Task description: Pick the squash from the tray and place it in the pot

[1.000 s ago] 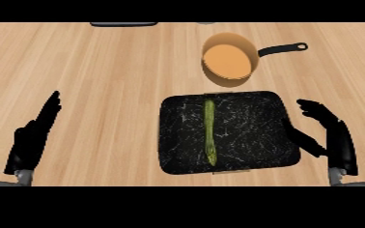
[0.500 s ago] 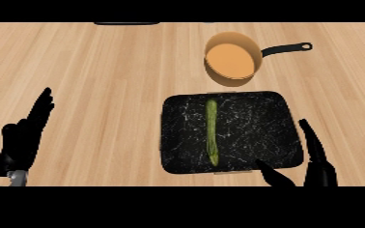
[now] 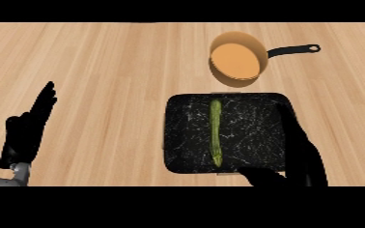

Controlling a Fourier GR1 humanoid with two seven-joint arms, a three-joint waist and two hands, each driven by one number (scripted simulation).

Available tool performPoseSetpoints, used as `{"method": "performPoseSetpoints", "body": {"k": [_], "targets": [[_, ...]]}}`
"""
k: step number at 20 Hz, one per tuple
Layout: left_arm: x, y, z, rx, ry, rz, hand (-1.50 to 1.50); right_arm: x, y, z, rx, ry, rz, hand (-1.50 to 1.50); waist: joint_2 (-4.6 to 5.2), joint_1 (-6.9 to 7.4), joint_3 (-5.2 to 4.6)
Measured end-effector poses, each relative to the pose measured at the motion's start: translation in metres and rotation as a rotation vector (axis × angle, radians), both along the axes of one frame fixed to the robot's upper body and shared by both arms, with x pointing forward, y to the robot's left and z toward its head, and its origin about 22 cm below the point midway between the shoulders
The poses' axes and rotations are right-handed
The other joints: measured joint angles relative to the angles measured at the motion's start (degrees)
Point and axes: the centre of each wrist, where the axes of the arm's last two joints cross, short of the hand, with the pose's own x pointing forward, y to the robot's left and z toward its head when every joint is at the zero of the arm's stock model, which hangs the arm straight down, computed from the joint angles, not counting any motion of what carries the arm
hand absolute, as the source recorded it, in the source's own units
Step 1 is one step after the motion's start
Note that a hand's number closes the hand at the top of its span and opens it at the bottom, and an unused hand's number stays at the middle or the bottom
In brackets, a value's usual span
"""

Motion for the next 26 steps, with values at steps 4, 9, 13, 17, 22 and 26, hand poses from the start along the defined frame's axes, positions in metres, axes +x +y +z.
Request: {"method": "performPoseSetpoints", "body": {"k": [4,9,13,17,22,26], "targets": [[-0.001,-0.009,-0.004,-0.004,0.001,-0.017,0.00,0.023,0.017,0.013,-0.037,0.191,0.044,-1.50,0.18,0.90,0.02],[-0.001,-0.002,0.001,-0.010,0.002,-0.013,0.00,0.053,0.035,0.021,-0.020,0.352,0.124,-1.50,0.16,0.96,0.09],[-0.004,-0.008,0.000,-0.007,0.006,-0.005,0.00,0.074,0.054,0.023,0.009,0.419,0.169,-1.50,0.05,0.55,0.15],[-0.005,-0.007,0.000,-0.008,0.007,0.002,0.00,0.097,0.064,0.021,0.012,0.469,0.193,-1.50,0.01,0.23,0.17],[-0.005,-0.008,-0.002,-0.007,0.007,0.007,0.00,0.110,0.073,0.014,-0.018,0.530,0.200,-1.50,-0.07,-0.20,0.19],[-0.005,-0.005,-0.002,-0.009,0.007,0.011,0.00,0.118,0.078,0.008,-0.042,0.567,0.205,-1.50,-0.09,-0.35,0.19]]}}
